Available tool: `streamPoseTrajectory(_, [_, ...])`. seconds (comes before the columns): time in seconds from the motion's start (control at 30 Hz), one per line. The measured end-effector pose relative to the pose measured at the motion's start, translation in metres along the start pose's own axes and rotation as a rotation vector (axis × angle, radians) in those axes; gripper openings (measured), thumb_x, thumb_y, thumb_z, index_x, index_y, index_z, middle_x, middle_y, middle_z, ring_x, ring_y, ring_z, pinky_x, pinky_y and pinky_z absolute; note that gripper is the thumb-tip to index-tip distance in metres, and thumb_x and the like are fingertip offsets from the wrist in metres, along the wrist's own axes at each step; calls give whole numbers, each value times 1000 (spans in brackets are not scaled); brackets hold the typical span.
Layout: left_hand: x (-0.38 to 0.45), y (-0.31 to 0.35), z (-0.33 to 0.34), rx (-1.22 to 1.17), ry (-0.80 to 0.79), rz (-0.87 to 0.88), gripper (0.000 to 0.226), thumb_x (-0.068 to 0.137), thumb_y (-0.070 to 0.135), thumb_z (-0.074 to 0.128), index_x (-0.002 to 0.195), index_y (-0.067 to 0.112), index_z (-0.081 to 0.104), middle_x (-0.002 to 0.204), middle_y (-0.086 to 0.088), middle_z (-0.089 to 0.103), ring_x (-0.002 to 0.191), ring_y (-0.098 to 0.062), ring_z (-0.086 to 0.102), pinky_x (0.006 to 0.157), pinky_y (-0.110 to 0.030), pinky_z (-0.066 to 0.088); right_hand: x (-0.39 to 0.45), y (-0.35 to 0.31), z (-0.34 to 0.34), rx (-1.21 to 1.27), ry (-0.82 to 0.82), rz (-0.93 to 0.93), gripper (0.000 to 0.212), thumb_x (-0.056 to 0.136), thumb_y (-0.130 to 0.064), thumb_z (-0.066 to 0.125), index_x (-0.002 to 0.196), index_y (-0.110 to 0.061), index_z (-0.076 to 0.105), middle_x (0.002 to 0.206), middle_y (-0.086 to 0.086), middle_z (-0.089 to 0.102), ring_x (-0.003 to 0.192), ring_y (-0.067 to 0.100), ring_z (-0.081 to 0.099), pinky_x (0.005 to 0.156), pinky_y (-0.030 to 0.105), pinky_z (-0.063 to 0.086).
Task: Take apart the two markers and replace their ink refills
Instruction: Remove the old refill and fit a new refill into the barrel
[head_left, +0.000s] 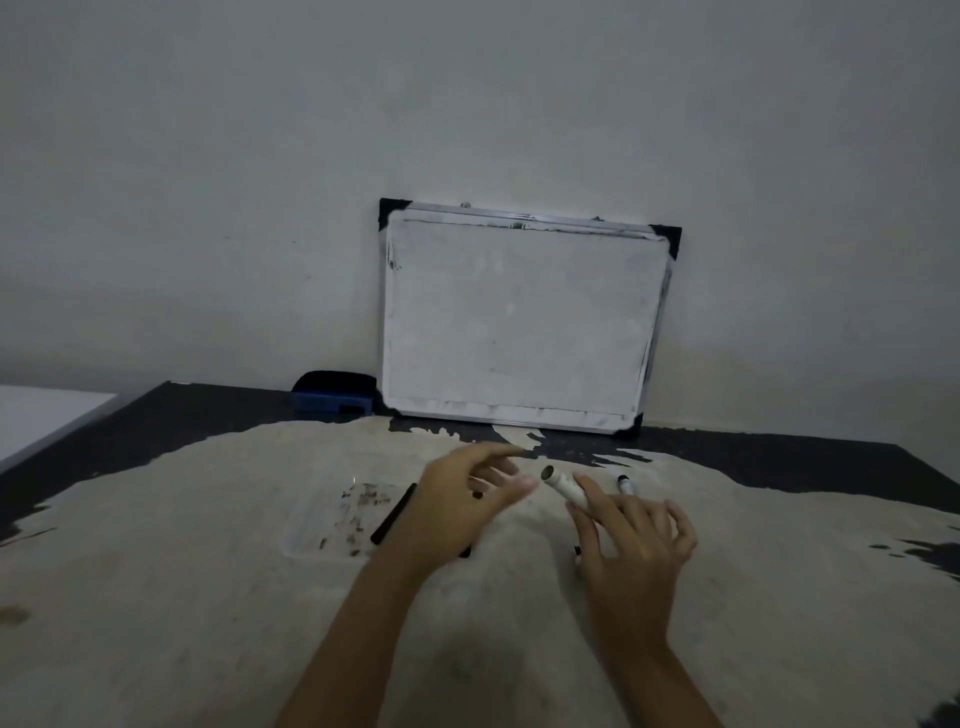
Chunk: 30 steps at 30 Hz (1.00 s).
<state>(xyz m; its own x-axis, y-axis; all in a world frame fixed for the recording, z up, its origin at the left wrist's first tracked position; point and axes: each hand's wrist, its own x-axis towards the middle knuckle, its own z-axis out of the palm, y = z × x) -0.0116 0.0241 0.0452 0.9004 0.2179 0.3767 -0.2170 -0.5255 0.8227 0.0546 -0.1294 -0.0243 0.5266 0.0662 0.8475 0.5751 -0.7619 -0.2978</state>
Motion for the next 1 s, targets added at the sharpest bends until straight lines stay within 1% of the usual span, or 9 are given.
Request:
streamPoseTrajectory(0.13, [-4,-2,39,-186,-27,-51,24,75,29,72,98,29,67,94,8,71,88,-7,65,88,-27,53,0,-4,-4,26,-6,-13,34,82,-29,50,108,-19,69,80,0,71,78,21,63,96,39,29])
streamPoseTrajectory(0.2, [-6,-5,47,-232,-6,-73,18,77,26,71,95,29,68,91,6,72,86,-8,66,87,-31,54,-1,-3,-4,35,-13,-7,35,81,-28,49,110,-19,68,81,0,70,80,18,60,95,37,28])
streamPoseTrajectory(0.43, [-8,-6,53,-471,100,-100,13,79,14,68,86,24,72,89,-3,74,88,-13,70,80,-21,54,1,-8,-2,80,2,-55,41,81,-33,50,114,-15,65,79,1,72,91,12,47,90,35,28])
streamPoseTrajectory(0.5, [-6,-4,46,-460,164,-95,10,79,15,68,86,22,71,85,2,75,85,-9,70,76,-18,53,0,-8,-1,84,-11,-12,48,80,-37,52,121,-13,60,85,2,72,96,14,51,92,36,29])
streamPoseTrajectory(0.6, [2,-1,22,-432,298,-83,14,80,18,67,79,32,65,72,18,72,78,5,67,67,-6,50,-2,-13,-1,101,-40,176,57,79,-43,60,127,-16,51,101,5,66,105,27,57,97,44,32])
streamPoseTrajectory(0.67, [6,-2,0,-406,395,-60,15,81,20,65,82,35,62,77,19,68,77,9,65,68,-5,51,-2,-19,-1,148,-45,271,48,78,-33,70,119,-15,54,101,4,63,106,30,57,98,49,34])
streamPoseTrajectory(0.77, [6,-10,-27,-387,497,-7,17,83,15,62,87,31,62,87,10,68,80,5,66,73,-11,54,-5,-34,3,213,-94,230,24,78,-25,71,100,-21,63,94,-10,57,100,18,53,95,34,29])
streamPoseTrajectory(0.83, [5,-18,-38,-363,547,-24,15,83,17,62,90,30,63,92,5,69,88,-3,67,80,-21,55,-8,-46,9,253,-208,210,12,80,-27,65,92,-27,65,91,-12,55,91,12,50,91,29,25])
streamPoseTrajectory(1.0, [3,-28,-47,-371,627,-101,20,83,18,62,103,15,64,98,-6,69,95,-17,66,90,-37,53,-17,-76,28,124,-445,139,14,80,-42,61,87,-35,71,89,-14,52,90,9,45,89,30,25])
